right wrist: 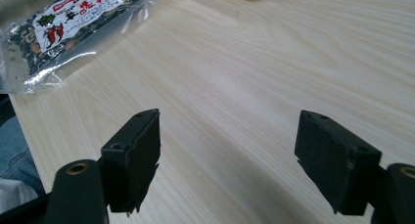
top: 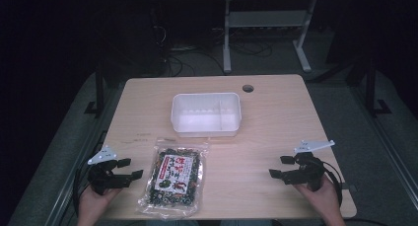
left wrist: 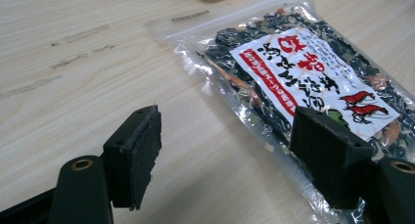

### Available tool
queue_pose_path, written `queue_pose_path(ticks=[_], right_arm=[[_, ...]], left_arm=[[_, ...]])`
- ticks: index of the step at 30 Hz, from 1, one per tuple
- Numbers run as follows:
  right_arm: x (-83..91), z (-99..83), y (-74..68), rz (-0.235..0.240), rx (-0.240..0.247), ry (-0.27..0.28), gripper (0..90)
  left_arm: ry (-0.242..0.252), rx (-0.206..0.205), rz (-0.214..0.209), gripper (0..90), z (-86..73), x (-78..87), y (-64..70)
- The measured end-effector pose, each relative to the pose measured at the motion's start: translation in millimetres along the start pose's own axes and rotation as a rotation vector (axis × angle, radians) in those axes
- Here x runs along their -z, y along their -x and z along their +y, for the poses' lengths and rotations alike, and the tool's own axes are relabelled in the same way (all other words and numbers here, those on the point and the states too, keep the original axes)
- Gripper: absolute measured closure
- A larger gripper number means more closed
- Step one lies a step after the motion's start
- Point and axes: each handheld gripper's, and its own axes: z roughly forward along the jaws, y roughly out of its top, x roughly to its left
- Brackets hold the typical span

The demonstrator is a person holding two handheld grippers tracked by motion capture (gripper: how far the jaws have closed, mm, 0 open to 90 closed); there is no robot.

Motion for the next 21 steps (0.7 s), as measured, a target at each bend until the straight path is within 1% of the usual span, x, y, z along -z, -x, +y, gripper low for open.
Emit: queue_pose_path(ticks=[1, 2, 3, 4, 5, 6, 7, 8, 9, 10, 11, 12, 14, 15, 16, 18, 19, 20, 21], right_arm=[[-0.8, 1.8, -4.0, 0.01, 0.008, 0.003, 23.5], [-1.5, 3.1, -6.2, 0.02, 0.012, 0.007, 23.3], [-1.5, 3.1, -6.2, 0.02, 0.012, 0.007, 23.3], [-3.4, 6.6, -12.0, 0.026, 0.022, 0.008, 22.1], [-3.4, 6.6, -12.0, 0.026, 0.022, 0.008, 22.1], [-4.5, 8.6, -14.5, 0.033, 0.029, 0.006, 21.9], [-6.9, 13.4, -19.0, 0.041, 0.044, 0.004, 20.9], [-6.9, 13.4, -19.0, 0.041, 0.044, 0.004, 20.9], [-9.7, 18.9, -22.5, 0.051, 0.049, 0.002, 20.0], [-9.7, 18.9, -22.5, 0.051, 0.049, 0.002, 20.0], [-14.2, 25.3, -24.9, 0.072, 0.05, 0.001, 19.6], [-14.2, 25.3, -24.9, 0.072, 0.05, 0.001, 19.6], [-20.2, 32.9, -28.6, 0.088, 0.055, -0.019, 19.6], [-26.8, 40.3, -33.3, 0.093, 0.063, -0.029, 19.8], [-30.3, 43.9, -35.8, 0.095, 0.067, -0.032, 19.8], [-30.3, 43.9, -35.8, 0.095, 0.067, -0.032, 19.8], [-42.2, 54.4, -43.2, 0.108, 0.086, -0.048, 19.8], [-42.2, 54.4, -43.2, 0.108, 0.086, -0.048, 19.8], [-47.2, 58.5, -46.1, 0.112, 0.092, -0.054, 19.8]], left_arm=[[0.001, 0.003, -0.006, 27.6, 0.1, -0.7, 0.9], [-0.002, -0.007, -0.022, 29.4, 0.3, -1.7, 1.9], [-0.002, -0.007, -0.022, 30.7, 0.3, -1.7, 1.9], [-0.009, -0.011, -0.035, 31.5, 0.9, -3.1, 3.4], [-0.009, -0.011, -0.035, 31.5, 0.9, -3.1, 3.4], [-0.011, -0.012, -0.039, 31.5, 1.4, -3.6, 4.0], [-0.012, -0.015, -0.054, 32.8, 2.0, -4.6, 5.1], [-0.012, -0.015, -0.054, 33.7, 2.0, -4.6, 5.1], [-0.014, -0.017, -0.064, 34.5, 2.6, -6.2, 6.4], [-0.014, -0.017, -0.064, 35.3, 2.6, -6.2, 6.4], [-0.019, -0.02, -0.07, 36.8, 3.0, -7.2, 7.2], [-0.023, -0.026, -0.076, 36.8, 3.4, -8.3, 8.0], [-0.032, -0.041, -0.082, 40.0, 3.8, -11.0, 9.3], [-0.035, -0.042, -0.088, 41.5, 3.7, -12.4, 9.6], [-0.039, -0.042, -0.096, 42.2, 3.5, -13.7, 9.4], [-0.04, -0.042, -0.1, 43.7, 3.5, -14.5, 9.7], [-0.041, -0.047, -0.106, 45.4, 3.8, -15.4, 10.0], [-0.04, -0.048, -0.11, 45.4, 4.2, -15.9, 9.8], [-0.04, -0.05, -0.114, 45.8, 4.4, -16.4, 9.7]])
